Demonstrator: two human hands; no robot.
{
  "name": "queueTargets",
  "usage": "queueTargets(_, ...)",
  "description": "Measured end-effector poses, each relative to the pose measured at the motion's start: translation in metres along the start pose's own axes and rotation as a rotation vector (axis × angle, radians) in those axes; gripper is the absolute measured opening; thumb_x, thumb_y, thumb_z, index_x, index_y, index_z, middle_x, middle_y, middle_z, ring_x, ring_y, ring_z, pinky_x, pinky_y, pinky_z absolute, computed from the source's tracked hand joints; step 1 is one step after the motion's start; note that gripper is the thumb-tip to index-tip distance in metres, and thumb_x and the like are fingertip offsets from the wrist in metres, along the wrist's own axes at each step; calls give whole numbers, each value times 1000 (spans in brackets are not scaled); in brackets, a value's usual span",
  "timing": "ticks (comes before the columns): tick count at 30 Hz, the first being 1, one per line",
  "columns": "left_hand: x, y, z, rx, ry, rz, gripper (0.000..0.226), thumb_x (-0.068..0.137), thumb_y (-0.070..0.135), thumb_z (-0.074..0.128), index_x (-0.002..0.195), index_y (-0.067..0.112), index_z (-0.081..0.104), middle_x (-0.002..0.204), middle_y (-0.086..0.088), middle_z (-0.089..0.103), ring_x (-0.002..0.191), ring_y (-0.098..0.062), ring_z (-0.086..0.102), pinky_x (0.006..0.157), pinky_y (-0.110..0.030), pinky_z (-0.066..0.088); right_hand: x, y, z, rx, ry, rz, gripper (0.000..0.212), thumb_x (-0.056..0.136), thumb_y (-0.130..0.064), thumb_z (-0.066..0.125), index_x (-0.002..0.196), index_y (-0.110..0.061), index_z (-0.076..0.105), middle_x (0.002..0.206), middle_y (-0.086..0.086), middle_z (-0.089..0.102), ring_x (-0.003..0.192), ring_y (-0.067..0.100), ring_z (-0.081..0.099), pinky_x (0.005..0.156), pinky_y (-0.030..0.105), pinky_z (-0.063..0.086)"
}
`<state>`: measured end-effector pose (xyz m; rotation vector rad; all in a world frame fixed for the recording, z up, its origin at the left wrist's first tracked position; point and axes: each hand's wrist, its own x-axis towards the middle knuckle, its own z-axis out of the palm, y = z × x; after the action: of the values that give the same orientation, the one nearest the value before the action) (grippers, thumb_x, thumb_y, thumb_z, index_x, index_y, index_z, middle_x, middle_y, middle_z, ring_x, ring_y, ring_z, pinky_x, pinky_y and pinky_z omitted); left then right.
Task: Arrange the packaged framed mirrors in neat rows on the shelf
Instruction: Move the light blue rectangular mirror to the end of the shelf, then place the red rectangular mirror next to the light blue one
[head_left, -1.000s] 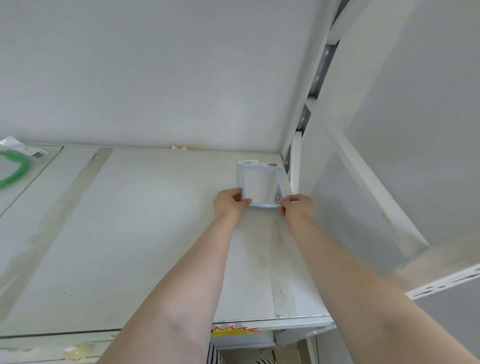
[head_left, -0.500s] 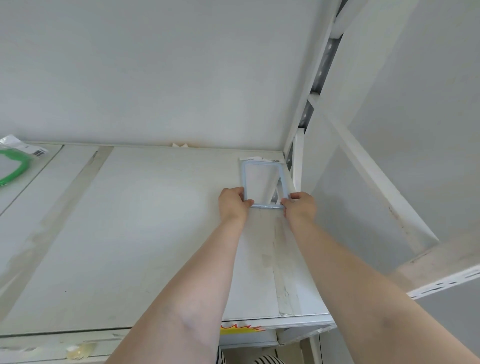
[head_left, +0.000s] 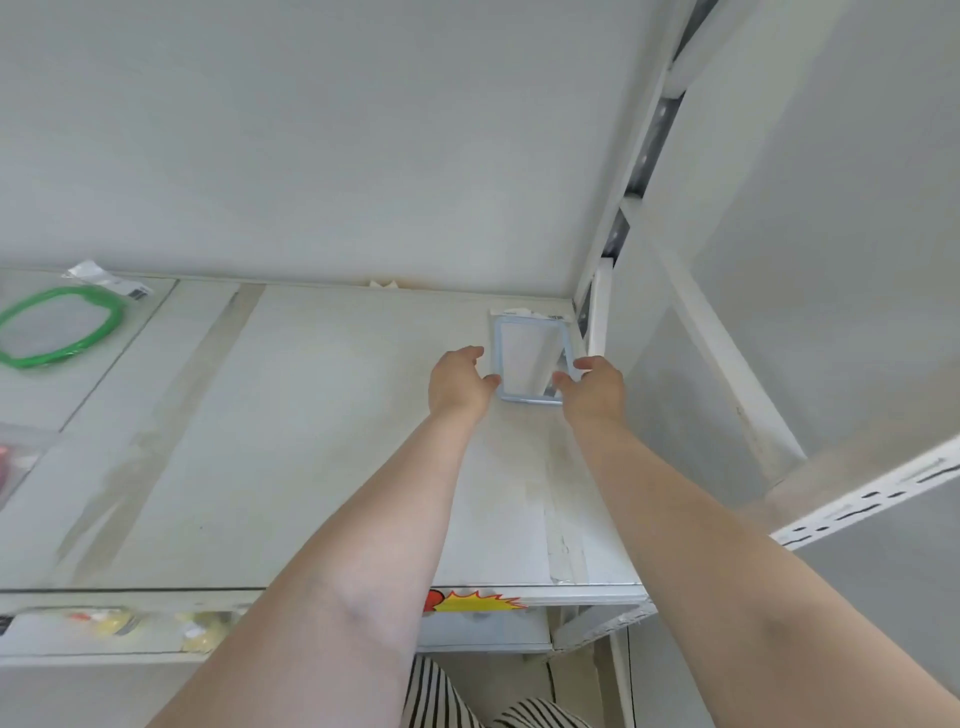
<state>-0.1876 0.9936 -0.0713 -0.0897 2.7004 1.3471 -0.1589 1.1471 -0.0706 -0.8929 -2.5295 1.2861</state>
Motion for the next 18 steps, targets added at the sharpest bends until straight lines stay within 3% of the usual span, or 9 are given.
queueTargets(3,-23,1,-38,103,-21,29,55,86,21,65,138,19,50,140,-5,51,128,-23,50,105,-31,42,-26,-24,-3,-91,-118,-122,43,84,-25,68,125,-17,56,128,9,56,116,27,57,94,35,47)
queueTargets(13,-110,-70,-180,338,81,-40,57,82,19,65,137,23,51,139,-3,54,130,-23,48,107,-34,41,-142,-99,47,-346,-464,-514,50,81,-24,70,129,-24,55,129,6,58,123,26,50,102,35,42)
queueTargets(18,-154,-123,-239,317,119,-92,56,82,16,65,137,22,51,137,-1,56,128,-21,51,106,-31,40,-216,-127,88,-345,-565,-622,49,82,-23,68,130,-24,54,128,4,57,118,25,52,91,39,50)
